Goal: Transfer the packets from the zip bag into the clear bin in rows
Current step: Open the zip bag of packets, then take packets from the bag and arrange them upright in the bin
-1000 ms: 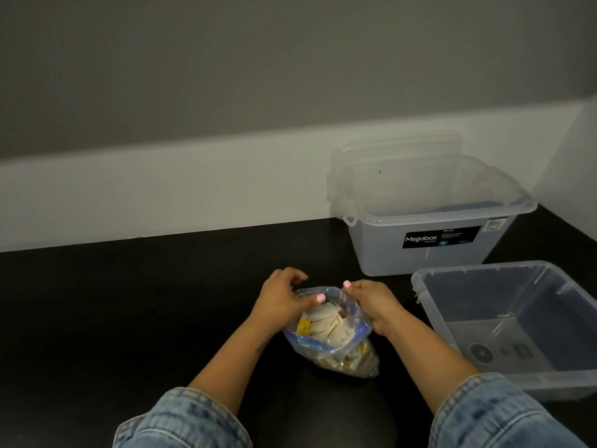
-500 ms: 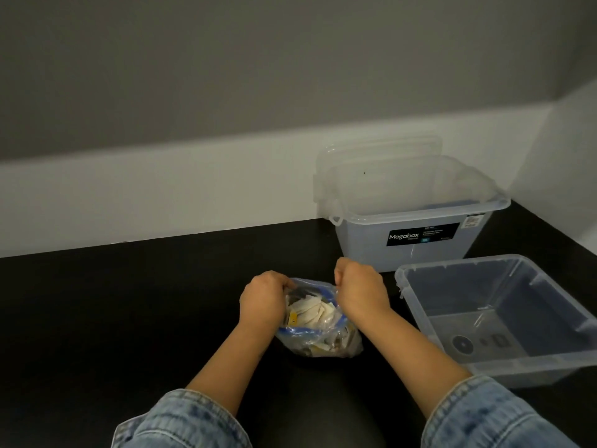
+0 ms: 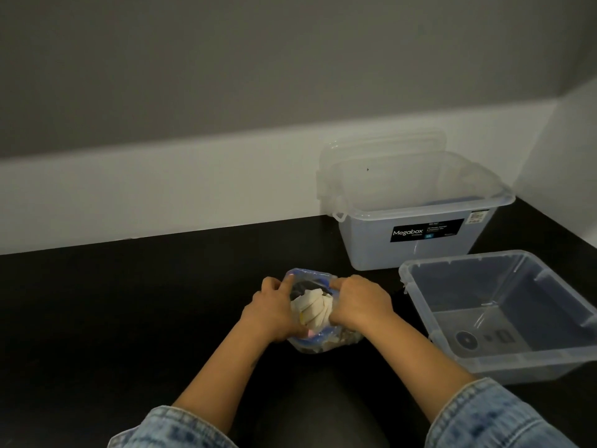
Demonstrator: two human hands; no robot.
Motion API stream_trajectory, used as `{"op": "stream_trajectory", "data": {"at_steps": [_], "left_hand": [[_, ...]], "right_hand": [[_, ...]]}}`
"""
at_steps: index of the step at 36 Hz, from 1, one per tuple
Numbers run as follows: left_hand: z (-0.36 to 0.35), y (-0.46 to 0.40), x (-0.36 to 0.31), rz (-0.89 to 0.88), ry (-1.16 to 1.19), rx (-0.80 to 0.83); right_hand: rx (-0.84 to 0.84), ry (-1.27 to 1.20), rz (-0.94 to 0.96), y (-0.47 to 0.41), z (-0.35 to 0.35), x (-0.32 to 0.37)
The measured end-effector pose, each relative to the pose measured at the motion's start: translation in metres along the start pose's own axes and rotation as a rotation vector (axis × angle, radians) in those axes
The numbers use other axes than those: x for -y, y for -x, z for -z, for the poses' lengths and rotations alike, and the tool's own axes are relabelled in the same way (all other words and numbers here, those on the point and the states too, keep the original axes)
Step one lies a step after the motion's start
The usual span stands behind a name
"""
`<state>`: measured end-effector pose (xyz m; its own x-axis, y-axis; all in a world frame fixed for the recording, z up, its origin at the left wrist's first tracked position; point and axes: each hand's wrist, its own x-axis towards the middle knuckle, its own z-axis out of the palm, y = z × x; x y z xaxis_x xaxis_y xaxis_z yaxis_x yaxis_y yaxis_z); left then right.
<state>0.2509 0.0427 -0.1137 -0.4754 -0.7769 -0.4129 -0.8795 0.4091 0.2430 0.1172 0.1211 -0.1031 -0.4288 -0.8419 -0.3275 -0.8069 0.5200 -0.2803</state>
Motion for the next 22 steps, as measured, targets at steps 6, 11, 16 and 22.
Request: {"op": "stream_trajectory", "data": {"at_steps": [6,11,16,22], "left_hand": [[-0.011,0.011,0.0,0.055,-0.036,-0.038],[-0.017,0.019,-0.008,-0.002,0.023,-0.183],[-0.01,0.016,-0.015,-0.085,-0.03,-0.345],[0.004,-0.002,-0.03,-0.038,-0.196,-0.285]], "right_hand": [[-0.009,0.054,0.054,0.001,-0.006,-0.011],[-0.064,0.027,0.083,0.001,-0.007,-0.015],[-0.116,-0.106,0.094,-0.003,-0.005,-0.014],[-0.147,-0.102,0.1,-0.003,-0.005,-0.009]]}}
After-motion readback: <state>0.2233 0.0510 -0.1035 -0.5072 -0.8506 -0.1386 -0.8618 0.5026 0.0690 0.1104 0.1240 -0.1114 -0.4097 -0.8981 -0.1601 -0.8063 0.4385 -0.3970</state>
